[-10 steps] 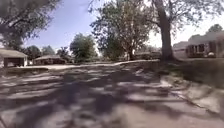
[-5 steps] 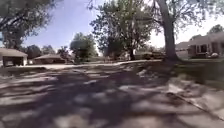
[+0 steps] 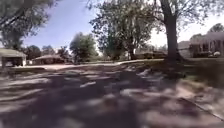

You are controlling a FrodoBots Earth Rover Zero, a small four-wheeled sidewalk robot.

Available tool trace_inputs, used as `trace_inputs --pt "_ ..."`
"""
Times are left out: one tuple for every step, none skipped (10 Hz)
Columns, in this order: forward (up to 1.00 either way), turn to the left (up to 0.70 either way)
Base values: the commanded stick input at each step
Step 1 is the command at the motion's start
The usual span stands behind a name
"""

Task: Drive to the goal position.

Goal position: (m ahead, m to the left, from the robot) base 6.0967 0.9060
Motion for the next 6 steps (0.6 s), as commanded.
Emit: trace_inputs --pt "0.7 0.0" --pt "0.7 0.0" --pt "0.7 0.0" --pt "0.7 0.0" --pt "0.7 0.0" --pt "0.7 0.0"
